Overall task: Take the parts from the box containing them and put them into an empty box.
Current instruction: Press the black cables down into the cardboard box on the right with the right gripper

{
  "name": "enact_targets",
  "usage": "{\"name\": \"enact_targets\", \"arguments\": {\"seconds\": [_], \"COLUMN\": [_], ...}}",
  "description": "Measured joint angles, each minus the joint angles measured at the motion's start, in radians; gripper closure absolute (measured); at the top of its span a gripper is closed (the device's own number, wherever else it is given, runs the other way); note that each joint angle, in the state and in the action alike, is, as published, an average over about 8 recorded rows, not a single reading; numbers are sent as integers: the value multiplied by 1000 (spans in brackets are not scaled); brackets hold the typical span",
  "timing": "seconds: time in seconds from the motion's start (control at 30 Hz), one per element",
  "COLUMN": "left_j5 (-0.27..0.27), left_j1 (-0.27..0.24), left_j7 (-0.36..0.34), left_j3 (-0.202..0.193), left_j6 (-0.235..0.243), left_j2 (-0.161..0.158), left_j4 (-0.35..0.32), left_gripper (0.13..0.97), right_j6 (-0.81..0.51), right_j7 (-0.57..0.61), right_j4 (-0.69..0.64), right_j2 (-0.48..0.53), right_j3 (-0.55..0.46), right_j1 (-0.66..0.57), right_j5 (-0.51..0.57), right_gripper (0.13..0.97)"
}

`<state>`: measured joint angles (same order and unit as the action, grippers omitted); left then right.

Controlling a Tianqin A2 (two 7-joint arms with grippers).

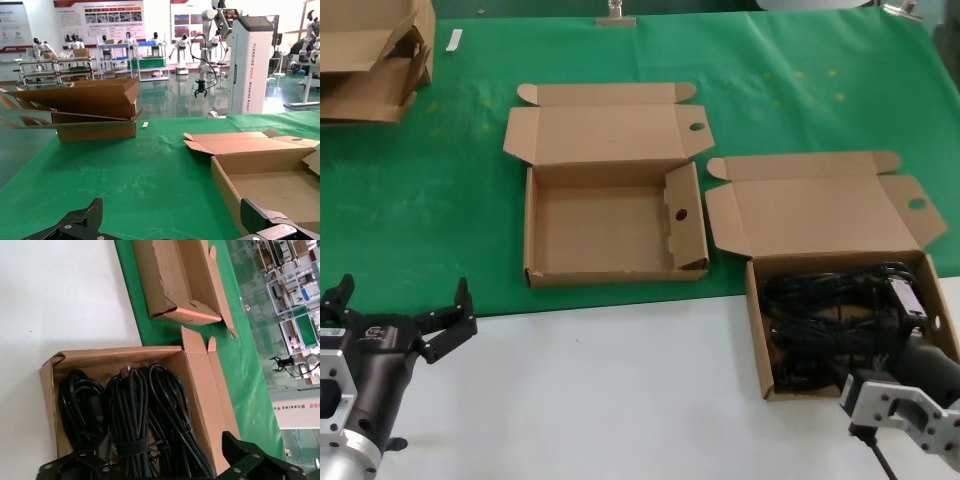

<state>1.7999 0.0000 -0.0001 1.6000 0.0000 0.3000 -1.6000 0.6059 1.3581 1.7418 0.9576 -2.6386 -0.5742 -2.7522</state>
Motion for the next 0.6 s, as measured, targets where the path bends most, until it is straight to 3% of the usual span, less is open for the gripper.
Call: {"name": "enact_targets", "arguments": {"seconds": [0.2,0.6], "left_j5": [0,0], "left_j1": [0,0], "left_j7": [0,0], "left_j3": [0,0], "left_j6": [0,0], "left_j2": [0,0], "left_j4": [0,0], "left_gripper": [132,132], "right_j6": [5,8], "right_j7": [-20,-58], "right_j4": [-5,-14], "right_j2": [2,6], "right_j3": [-23,-44], "right_j1": [-21,-25], "right_j5": [0,0], "right_gripper": [321,589]}}
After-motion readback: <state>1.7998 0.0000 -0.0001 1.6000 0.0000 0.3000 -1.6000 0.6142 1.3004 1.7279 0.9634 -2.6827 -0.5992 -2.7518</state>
